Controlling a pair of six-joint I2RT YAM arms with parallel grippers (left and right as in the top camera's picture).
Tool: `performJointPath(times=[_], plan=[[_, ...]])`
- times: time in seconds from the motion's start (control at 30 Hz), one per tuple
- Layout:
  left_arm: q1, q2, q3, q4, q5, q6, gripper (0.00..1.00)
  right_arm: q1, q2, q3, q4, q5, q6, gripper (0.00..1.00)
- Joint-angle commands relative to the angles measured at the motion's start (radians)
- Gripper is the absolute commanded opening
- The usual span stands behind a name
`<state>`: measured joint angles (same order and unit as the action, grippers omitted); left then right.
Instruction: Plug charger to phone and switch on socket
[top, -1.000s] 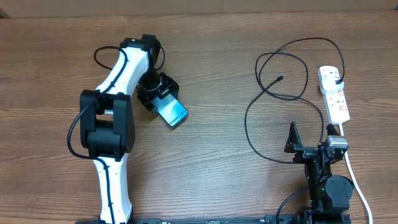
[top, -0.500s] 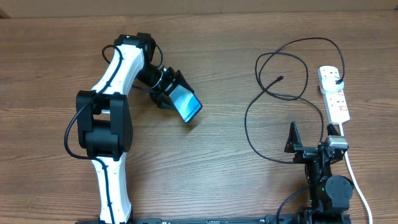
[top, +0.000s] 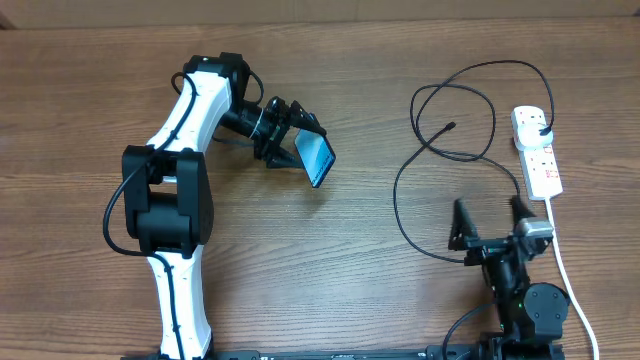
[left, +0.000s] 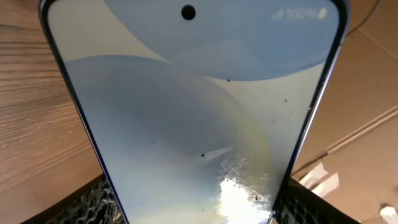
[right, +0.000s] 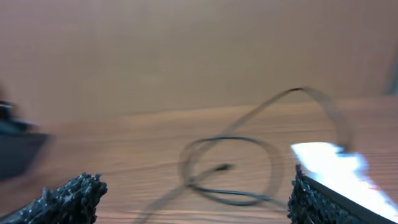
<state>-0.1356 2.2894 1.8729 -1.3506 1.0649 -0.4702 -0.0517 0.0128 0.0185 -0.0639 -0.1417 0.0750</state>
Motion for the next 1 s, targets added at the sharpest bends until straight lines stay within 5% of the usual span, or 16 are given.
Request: performJointPath(times=[0.0,0.1,0.33,0.6,0.97], plan=[[0.003,0.003,0.029,-0.004,0.127,0.055,0.68,-0.003,-0.010,-0.011,0.015,-0.311,0.473,1.00],[0.003,0.003,0.029,-0.005,0.141,0.067,0.68,-0.003,-0.010,-0.011,0.012,-0.463,0.793,1.00],[-0.002,0.003,0.029,-0.029,0.194,0.093,0.66,-0.003,-0.010,-0.011,0.010,-0.437,0.815,1.00],[-0.017,0.003,0.029,-0.040,0.279,0.118,0.64,0.008,-0.010,0.011,-0.013,-0.408,0.568,0.99],[-0.035,0.003,0.029,-0.040,0.316,0.120,0.63,0.011,0.177,0.334,-0.372,-0.306,0.420,0.99]])
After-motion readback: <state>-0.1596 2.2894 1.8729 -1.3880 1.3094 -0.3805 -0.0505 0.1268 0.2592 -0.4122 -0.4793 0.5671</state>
